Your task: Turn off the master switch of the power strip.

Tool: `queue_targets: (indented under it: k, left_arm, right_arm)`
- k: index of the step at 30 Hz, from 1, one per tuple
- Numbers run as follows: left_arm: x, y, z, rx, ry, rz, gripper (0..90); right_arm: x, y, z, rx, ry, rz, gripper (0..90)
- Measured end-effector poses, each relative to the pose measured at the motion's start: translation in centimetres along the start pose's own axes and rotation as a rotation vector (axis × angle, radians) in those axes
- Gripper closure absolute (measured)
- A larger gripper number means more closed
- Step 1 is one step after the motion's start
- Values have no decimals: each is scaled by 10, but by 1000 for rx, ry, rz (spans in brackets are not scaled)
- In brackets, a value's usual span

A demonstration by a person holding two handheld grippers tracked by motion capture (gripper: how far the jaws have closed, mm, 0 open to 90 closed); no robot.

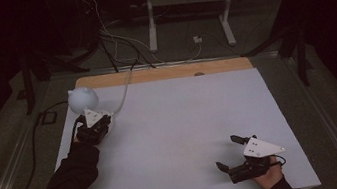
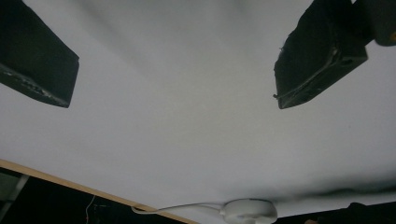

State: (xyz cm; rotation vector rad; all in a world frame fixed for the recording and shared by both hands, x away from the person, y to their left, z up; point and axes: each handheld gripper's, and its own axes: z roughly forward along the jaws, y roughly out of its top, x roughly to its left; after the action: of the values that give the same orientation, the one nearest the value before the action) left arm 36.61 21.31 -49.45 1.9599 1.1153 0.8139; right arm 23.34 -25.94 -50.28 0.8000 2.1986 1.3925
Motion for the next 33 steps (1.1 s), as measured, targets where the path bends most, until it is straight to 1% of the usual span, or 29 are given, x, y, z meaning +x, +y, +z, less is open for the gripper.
queue_targets:
  k: [2, 4, 5, 7, 8, 10, 11, 12, 13, 14, 16, 17, 18, 19, 21, 23, 25, 27, 29, 31, 33]
  left_arm:
    - [0, -1, 2, 5, -5, 6, 894]
    - [0, -1, 5, 19, 16, 23, 900]
    - [0, -2, 7, 19, 8, 23, 900]
    - [-1, -2, 10, 23, 22, 32, 900]
    - [-1, -2, 12, 23, 19, 33, 900]
    - [-2, -2, 14, 39, 49, 61, 900]
    - [-2, -2, 16, 40, 46, 67, 900]
    - [-3, -3, 17, 42, 68, 79, 900]
    - [-4, -3, 18, 45, 82, 84, 900]
    - [-4, -3, 19, 46, 79, 81, 900]
    - [-5, -3, 21, 46, 105, 93, 900]
    - [-6, -3, 22, 49, 106, 98, 900]
    - [-6, -3, 23, 46, 110, 97, 900]
    - [-6, -3, 24, 47, 124, 100, 900]
    - [-6, -4, 26, 57, 121, 90, 900]
    - [-6, -4, 28, 65, 141, 96, 900]
    - [-5, -5, 29, 68, 153, 82, 900]
    - [-4, -6, 30, 70, 146, 71, 900]
    - [-4, -6, 31, 76, 141, 72, 900]
    - [-5, -7, 32, 78, 146, 69, 900]
    - [-6, -7, 32, 79, 142, 77, 900]
  right_arm:
    - [0, 0, 0, -5, 1, 2, 0]
    - [-1, 0, 0, -3, 2, 6, 0]
    - [0, 0, 0, 0, 2, 5, 0]
    - [0, 0, 0, -1, 3, 3, 0]
    - [0, 0, 0, -2, 3, 4, 0]
    - [0, -1, 0, 2, 4, 3, 0]
    - [0, 0, 0, 3, 4, -1, 0]
    - [0, 0, 0, 2, 4, 0, 0]
    - [0, 0, 0, 0, 4, 3, 0]
    - [-1, 0, 0, -1, 4, 5, 0]
    - [-1, -1, 1, 4, 6, 6, 0]
    - [0, -1, 1, 4, 4, 2, 0]
    - [0, 0, 1, 3, 5, 2, 0]
    - [0, 0, 1, 1, 6, 4, 0]
    - [0, -1, 1, 5, 7, 3, 0]
    - [0, -1, 1, 6, 6, 0, 0]
    - [0, 0, 1, 3, 7, 4, 0]
    - [0, -1, 1, 7, 7, 2, 0]
    - [0, -1, 1, 8, 8, 1, 0]
    - [-1, -1, 1, 4, 10, 4, 0]
    - [0, -1, 1, 10, 9, -1, 0]
